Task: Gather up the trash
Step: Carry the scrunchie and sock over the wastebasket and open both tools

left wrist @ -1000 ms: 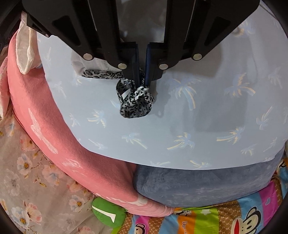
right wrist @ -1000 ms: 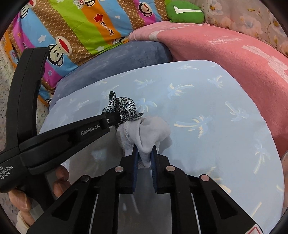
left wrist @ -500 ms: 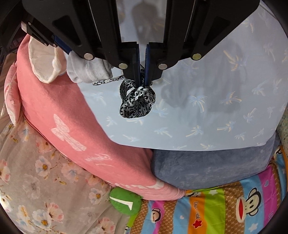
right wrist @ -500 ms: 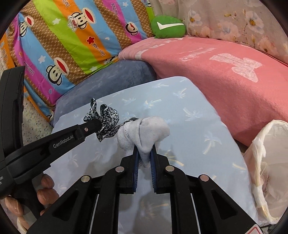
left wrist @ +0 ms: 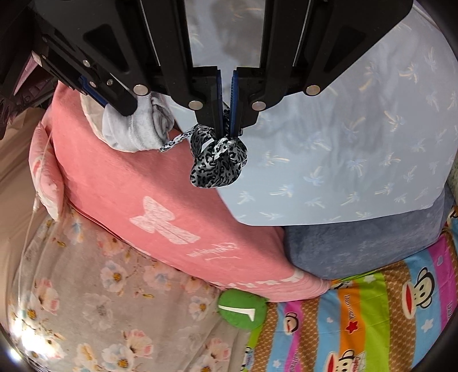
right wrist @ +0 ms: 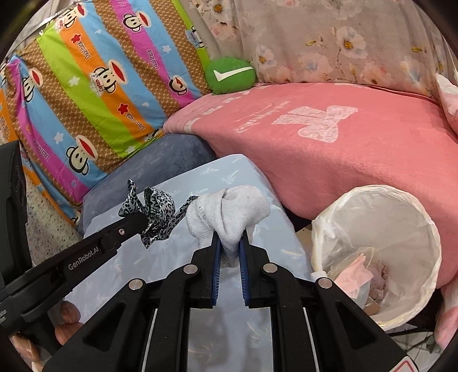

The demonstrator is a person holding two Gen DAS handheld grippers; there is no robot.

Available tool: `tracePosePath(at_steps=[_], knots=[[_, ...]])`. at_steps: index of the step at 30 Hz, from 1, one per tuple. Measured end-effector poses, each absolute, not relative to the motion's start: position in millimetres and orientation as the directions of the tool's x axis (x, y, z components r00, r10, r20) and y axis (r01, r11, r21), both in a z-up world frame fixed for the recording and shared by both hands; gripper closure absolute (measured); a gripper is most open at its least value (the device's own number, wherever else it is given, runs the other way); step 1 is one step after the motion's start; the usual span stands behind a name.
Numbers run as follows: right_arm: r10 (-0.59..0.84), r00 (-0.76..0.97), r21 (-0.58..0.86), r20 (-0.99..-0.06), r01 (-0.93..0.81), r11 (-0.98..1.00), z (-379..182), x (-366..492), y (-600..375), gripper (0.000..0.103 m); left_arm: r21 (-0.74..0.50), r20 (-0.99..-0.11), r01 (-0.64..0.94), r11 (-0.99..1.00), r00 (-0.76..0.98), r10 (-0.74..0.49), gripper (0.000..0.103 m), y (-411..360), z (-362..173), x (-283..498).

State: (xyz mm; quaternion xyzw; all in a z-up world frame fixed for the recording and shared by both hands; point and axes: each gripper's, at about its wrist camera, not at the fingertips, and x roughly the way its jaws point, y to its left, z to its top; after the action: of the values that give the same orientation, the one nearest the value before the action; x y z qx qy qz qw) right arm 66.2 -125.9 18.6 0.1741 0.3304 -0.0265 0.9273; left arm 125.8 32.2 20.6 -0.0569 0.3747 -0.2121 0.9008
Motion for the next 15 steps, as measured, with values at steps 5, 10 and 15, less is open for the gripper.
tracePosePath(at_steps=[5,10,15], knots=[[0.026,0.796,0.311,-0.605,0.207,0.928,26,39,-154,0.091,-0.259,-0.65,0.385,0.886,0.609,-0.455,0.099,7,22,107],[-0.014,0.803,0.322,-0.595,0.254,0.912,28,19,-182,0.091,-0.255,-0.651,0.434,0.864,0.584,-0.485,0.099,-18,23,93],[-0.047,0.806,0.337,-0.59,0.299,0.893,28,4,-208,0.091,-0.244,-0.653,0.475,0.845,0.564,-0.506,0.098,-42,24,83]])
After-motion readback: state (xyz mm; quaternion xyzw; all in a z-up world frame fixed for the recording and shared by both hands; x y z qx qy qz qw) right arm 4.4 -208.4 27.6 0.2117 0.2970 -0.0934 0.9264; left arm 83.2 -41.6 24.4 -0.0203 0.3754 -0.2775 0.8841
